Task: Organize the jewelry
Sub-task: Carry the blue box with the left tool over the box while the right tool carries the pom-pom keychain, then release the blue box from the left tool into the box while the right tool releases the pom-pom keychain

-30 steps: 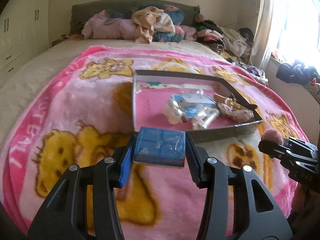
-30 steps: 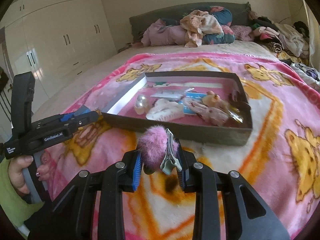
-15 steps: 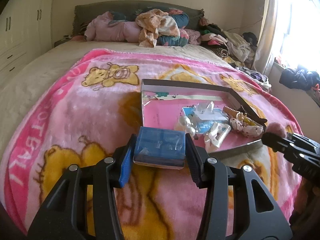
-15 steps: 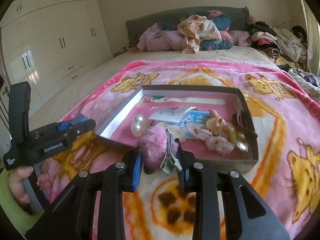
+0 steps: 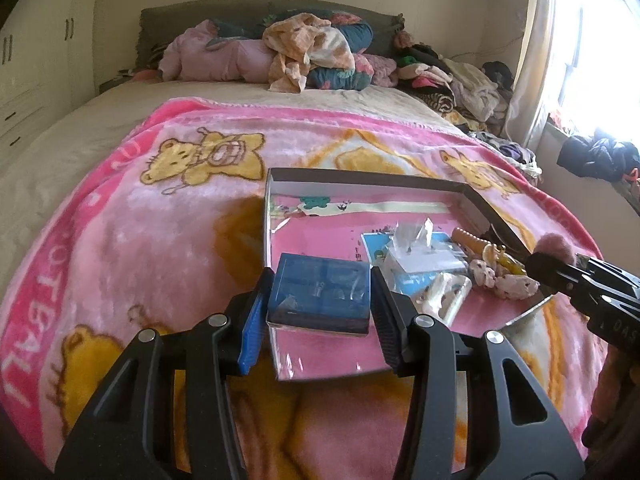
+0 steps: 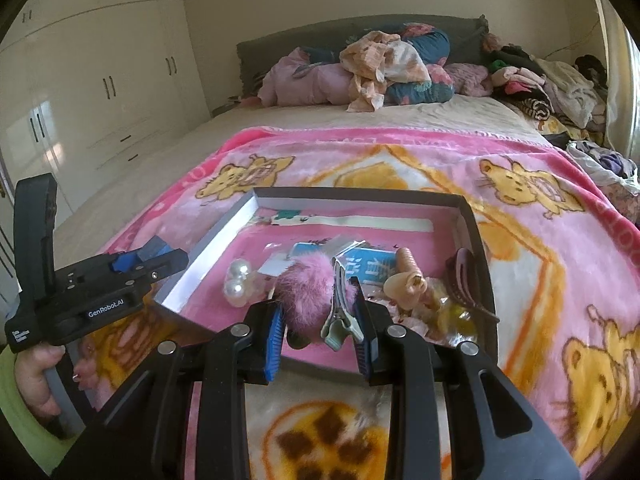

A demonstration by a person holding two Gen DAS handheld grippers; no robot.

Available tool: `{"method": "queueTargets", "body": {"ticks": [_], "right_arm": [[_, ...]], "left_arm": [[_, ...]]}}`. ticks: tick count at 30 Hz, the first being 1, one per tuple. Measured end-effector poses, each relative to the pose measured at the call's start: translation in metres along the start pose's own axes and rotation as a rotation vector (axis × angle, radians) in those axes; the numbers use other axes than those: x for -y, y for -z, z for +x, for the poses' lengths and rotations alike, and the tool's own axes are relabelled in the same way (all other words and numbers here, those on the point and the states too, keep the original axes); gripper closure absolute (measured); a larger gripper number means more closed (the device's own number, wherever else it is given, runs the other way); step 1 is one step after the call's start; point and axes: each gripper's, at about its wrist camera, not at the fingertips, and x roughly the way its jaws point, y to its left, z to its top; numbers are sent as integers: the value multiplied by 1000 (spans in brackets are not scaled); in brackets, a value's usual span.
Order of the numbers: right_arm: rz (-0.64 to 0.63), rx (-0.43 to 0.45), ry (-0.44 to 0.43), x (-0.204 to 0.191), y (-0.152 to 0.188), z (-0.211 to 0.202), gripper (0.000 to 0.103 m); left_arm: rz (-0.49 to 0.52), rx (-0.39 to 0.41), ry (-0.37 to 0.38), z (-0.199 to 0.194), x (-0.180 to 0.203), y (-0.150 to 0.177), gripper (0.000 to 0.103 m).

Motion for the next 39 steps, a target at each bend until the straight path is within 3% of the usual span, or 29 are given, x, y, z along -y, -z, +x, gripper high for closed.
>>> {"method": "queueTargets", "body": {"ticks": [20, 39], "right_arm": [[15, -87, 7, 16, 8, 50, 75], [2, -106, -10, 11, 27, 50, 68]], "left_arm": [[17, -36, -2, 46, 8, -14, 65], [19, -48, -12, 56, 8, -12, 65]]}}
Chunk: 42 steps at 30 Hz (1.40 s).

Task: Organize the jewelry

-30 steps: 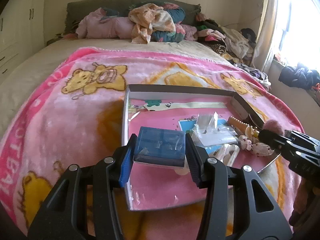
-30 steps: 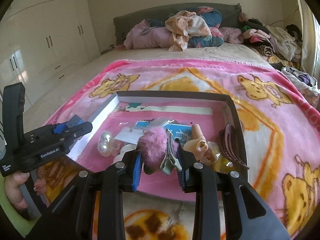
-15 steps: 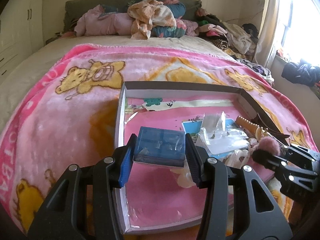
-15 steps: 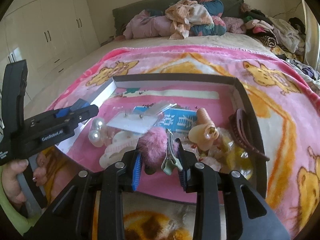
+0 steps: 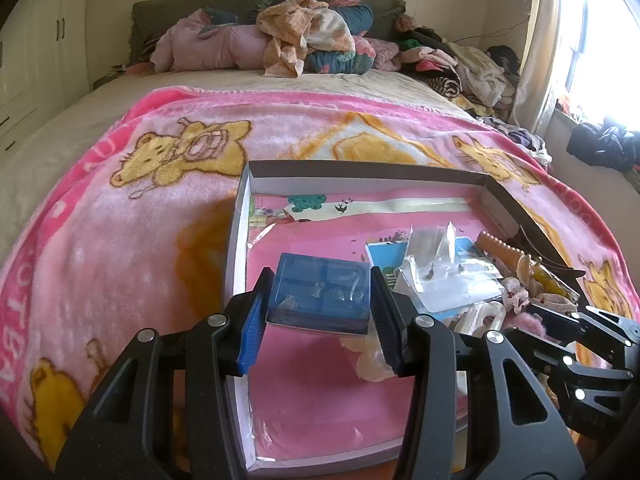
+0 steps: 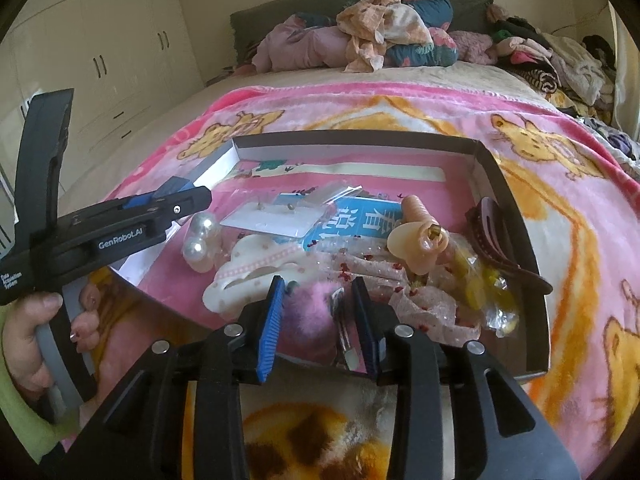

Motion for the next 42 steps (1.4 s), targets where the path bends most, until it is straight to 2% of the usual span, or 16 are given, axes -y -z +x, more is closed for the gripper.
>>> {"method": "queueTargets", "body": {"ticks": [10, 12, 23, 28, 33, 40, 42], "right_arm": [[-5, 13, -1, 0, 3, -10, 65], [-7, 15, 1, 0, 3, -11, 65], [-5, 47, 16, 1, 4, -34, 59], [3, 76, 26, 0, 4, -50, 52], [-7, 116, 50, -3, 4, -72, 41], [-7, 182, 75, -6, 8, -107, 20], [-6, 193, 82, -7, 8, -114, 17]], "left_arm": [[-1, 0, 3, -1, 1, -1, 64], [0, 3, 0, -1, 1, -1, 59], [4, 38, -4, -19, 7, -9, 48], [9, 55, 1, -35, 12, -10, 46], [17, 87, -1, -57, 18, -11, 35], [20, 119, 15, -87, 28, -6, 21], [19, 125, 14, -95, 30, -4, 14]]}}
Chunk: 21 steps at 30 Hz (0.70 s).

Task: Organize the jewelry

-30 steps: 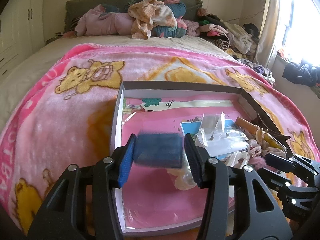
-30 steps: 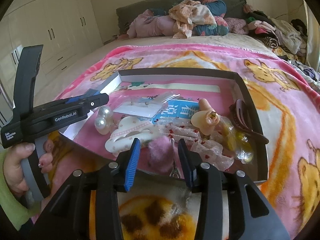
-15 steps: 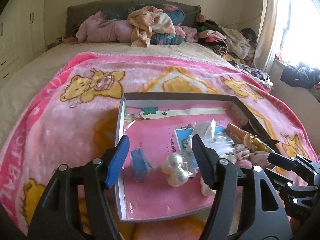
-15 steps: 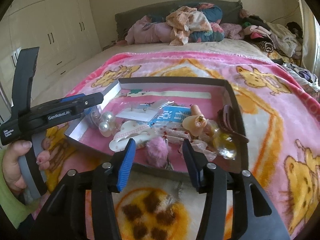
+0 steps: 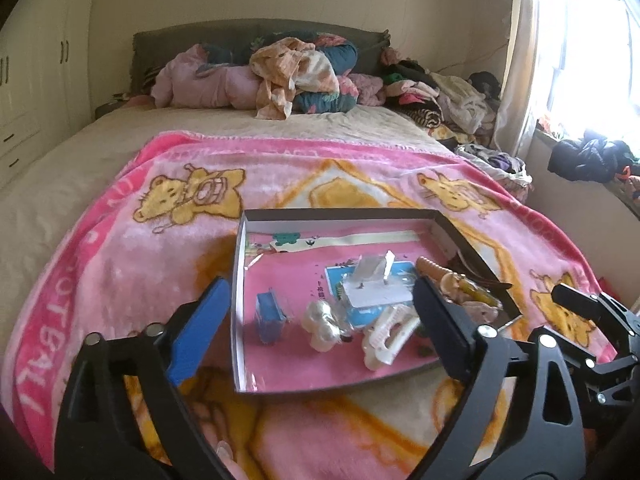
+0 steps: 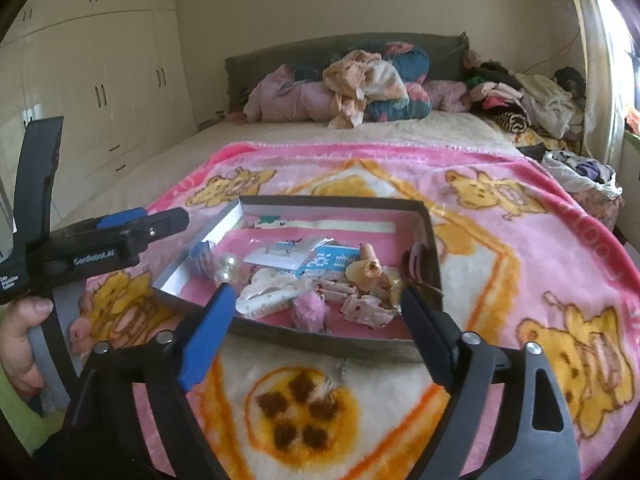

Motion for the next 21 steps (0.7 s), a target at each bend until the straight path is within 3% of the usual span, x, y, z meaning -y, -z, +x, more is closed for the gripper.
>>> {"method": "queueTargets", "body": {"ticks": [12, 21], "right_arm": [[2, 74, 28, 1, 10, -52, 10], [-5, 100, 53, 1, 32, -81, 8]], "left_arm": [[8, 53, 1, -44, 13, 14, 12], [-3, 58, -7, -75, 19, 42, 12]]}}
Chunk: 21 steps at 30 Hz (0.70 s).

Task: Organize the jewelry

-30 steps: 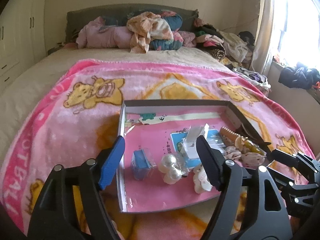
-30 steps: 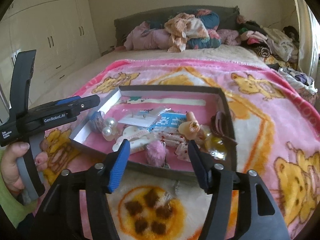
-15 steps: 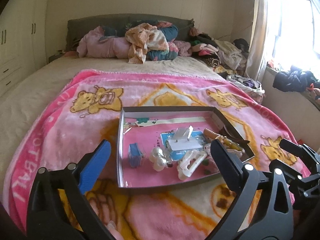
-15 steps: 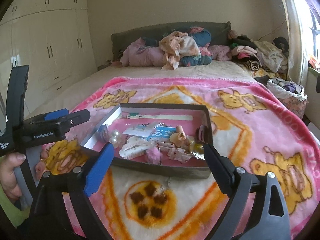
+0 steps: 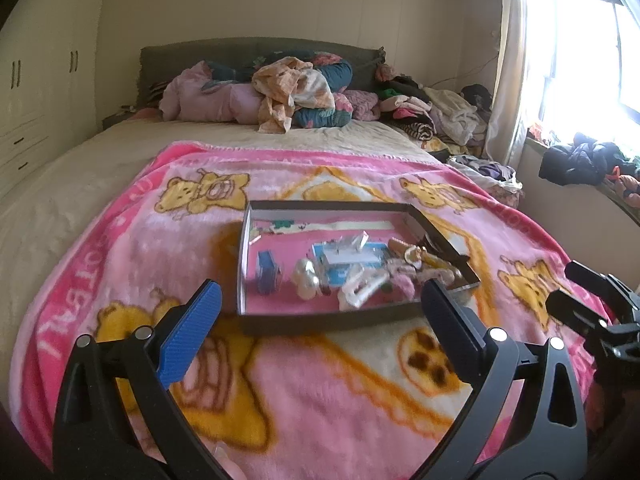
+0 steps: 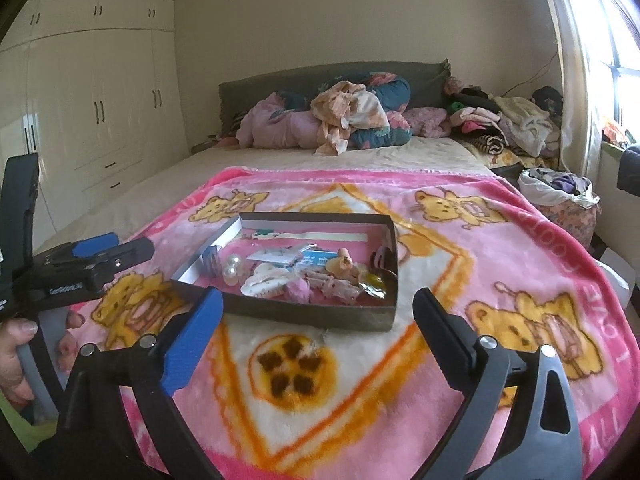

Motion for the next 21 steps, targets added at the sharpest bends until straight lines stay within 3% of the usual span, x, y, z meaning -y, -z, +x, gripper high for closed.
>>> {"method": "queueTargets", "body": {"ticks": [11, 21], "right_arm": [[20, 47, 8, 1, 28, -29, 7], [13, 70, 3, -5, 44, -40, 7]], "left_arm": [[-38, 49, -26, -36, 3, 27, 12], [-15, 68, -25, -47, 12, 40, 12]]}}
